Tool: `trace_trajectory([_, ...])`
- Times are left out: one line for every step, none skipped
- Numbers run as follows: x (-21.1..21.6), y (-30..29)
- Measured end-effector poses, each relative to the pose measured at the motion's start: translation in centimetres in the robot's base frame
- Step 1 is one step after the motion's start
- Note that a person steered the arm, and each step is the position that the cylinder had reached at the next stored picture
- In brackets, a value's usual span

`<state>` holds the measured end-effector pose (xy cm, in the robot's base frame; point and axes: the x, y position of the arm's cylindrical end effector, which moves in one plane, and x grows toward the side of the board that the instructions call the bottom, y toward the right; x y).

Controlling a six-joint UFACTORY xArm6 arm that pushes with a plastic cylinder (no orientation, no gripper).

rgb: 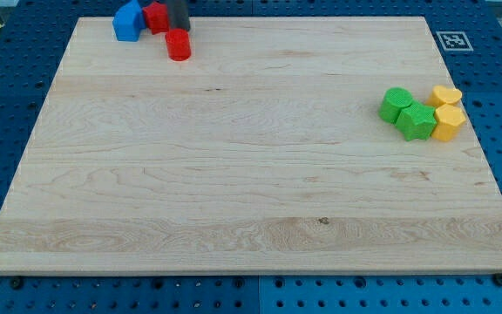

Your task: Move your arm to the left of the triangle

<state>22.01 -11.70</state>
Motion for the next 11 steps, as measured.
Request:
trace_trajectory([3.1, 0.0])
trace_trajectory([7.5, -1.0])
trace_trajectory([12.3, -2.4])
trace_trajectory([12.3, -5.5])
trace_trajectory([12.2, -12.5])
trace_trajectory([9.0, -17.3])
trace_trajectory([6.1, -18.8])
trace_trajectory([1.4, -18.7])
trace_trajectory([-2.9, -18.5])
trace_trajectory([-2.9, -18.3])
trace_trajectory([-2.9, -17.0])
